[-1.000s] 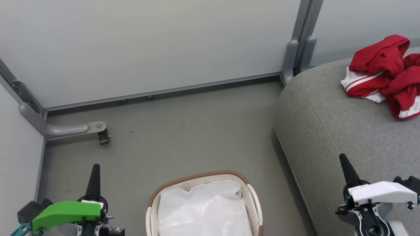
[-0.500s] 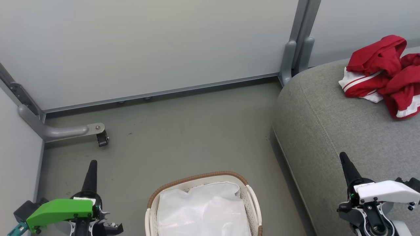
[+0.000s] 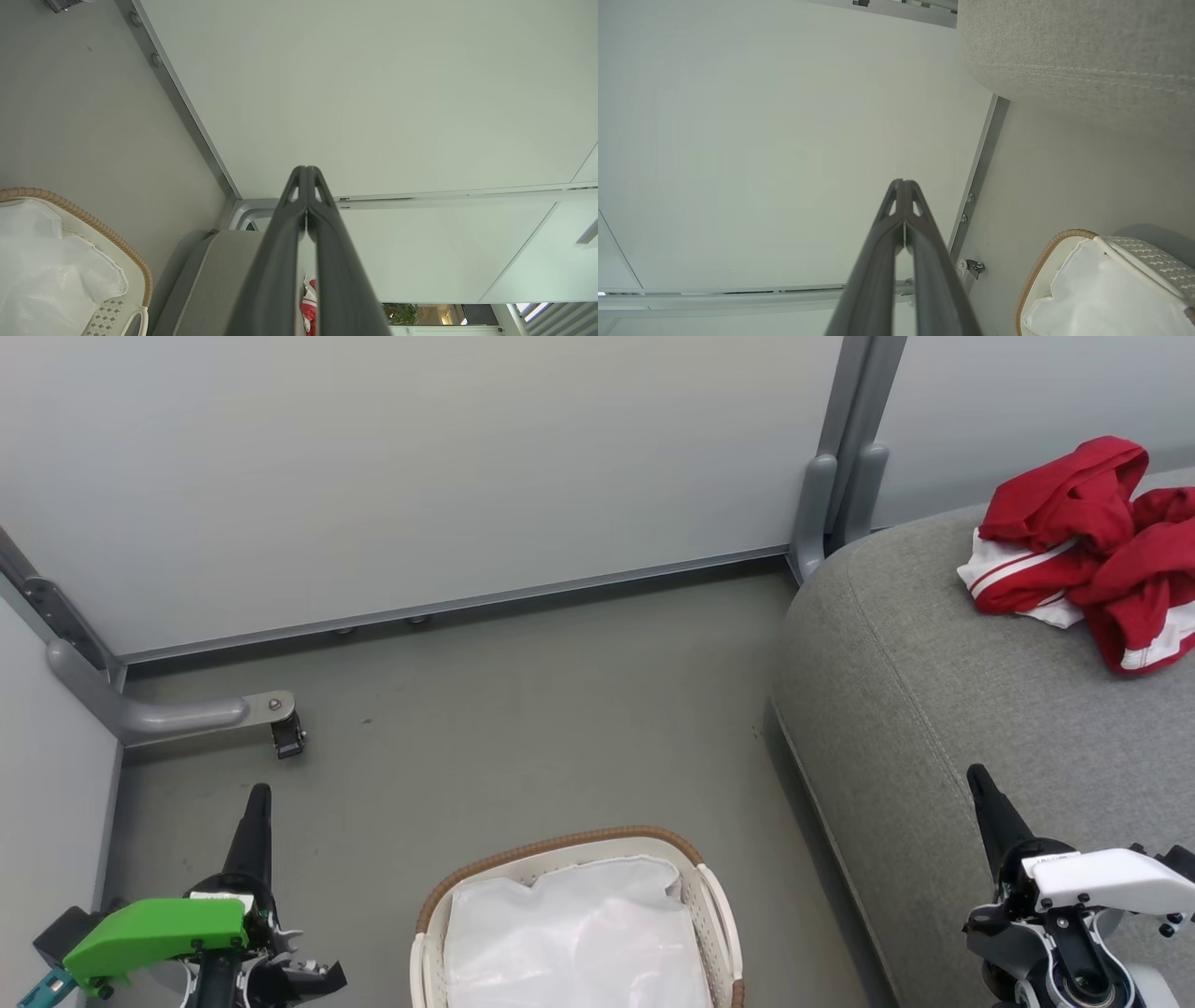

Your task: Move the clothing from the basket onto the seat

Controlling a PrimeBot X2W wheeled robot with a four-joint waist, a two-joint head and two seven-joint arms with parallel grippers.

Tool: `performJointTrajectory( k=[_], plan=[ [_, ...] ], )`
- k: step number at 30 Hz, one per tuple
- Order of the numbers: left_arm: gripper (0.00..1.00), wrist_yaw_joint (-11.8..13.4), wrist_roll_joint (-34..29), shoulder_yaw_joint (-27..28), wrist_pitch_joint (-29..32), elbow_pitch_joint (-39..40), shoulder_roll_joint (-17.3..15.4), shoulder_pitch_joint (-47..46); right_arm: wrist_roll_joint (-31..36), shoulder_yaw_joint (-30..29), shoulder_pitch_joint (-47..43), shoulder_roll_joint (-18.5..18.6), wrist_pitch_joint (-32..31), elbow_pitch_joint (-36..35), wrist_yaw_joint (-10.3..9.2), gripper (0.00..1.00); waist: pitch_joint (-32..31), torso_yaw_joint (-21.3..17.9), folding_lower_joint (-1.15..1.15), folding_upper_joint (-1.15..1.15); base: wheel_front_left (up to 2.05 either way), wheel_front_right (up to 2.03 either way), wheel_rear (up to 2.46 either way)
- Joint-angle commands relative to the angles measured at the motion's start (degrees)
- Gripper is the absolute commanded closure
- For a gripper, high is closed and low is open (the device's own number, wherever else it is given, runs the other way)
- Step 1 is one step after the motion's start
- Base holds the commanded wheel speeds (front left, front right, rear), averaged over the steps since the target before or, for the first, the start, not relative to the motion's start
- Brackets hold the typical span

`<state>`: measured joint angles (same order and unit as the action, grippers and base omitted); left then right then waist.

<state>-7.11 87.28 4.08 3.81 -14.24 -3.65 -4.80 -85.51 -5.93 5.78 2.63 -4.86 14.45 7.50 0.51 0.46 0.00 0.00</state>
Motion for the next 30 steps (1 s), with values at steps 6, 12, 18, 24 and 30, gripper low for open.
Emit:
performJointTrajectory(
  k=[6, 12, 18, 24, 30],
  plan=[
    [1.0, -0.47, 3.0, 0.78, 0.93, 0.33, -0.23, -1.41, -3.26, -0.42, 0.63, 0.37, -0.87, -0.42, -0.01, 1.0, -0.13, -0.18, 0.0, 0.0, 0.0, 0.0, 0.0],
    [1.0, -0.48, 5.08, 1.19, 1.62, 0.32, -0.18, -1.62, -5.68, -0.62, 0.65, 0.4, -1.51, -0.51, -0.01, 1.0, -0.25, -0.34, 0.0, 0.0, 0.0, 0.0, 0.0],
    [1.0, -0.55, 6.1, 1.51, 1.96, 0.29, -0.11, -1.73, -7.0, -0.72, 0.64, 0.4, -1.86, -0.55, -0.01, 1.0, -0.34, -0.46, 0.0, 0.0, 0.0, 0.0, 0.0],
    [1.0, -0.55, 5.97, 1.61, 2.06, 0.29, -0.03, -1.66, -7.0, -0.71, 0.63, 0.41, -1.86, -0.55, -0.01, 1.0, -0.34, -0.46, 0.0, 0.0, 0.0, 0.0, 0.0],
    [1.0, -0.55, 5.86, 1.7, 2.13, 0.28, 0.02, -1.65, -7.0, -0.71, 0.63, 0.41, -1.85, -0.55, -0.01, 1.0, -0.34, -0.46, 0.0, 0.0, 0.0, 0.0, 0.0]
  ],
)
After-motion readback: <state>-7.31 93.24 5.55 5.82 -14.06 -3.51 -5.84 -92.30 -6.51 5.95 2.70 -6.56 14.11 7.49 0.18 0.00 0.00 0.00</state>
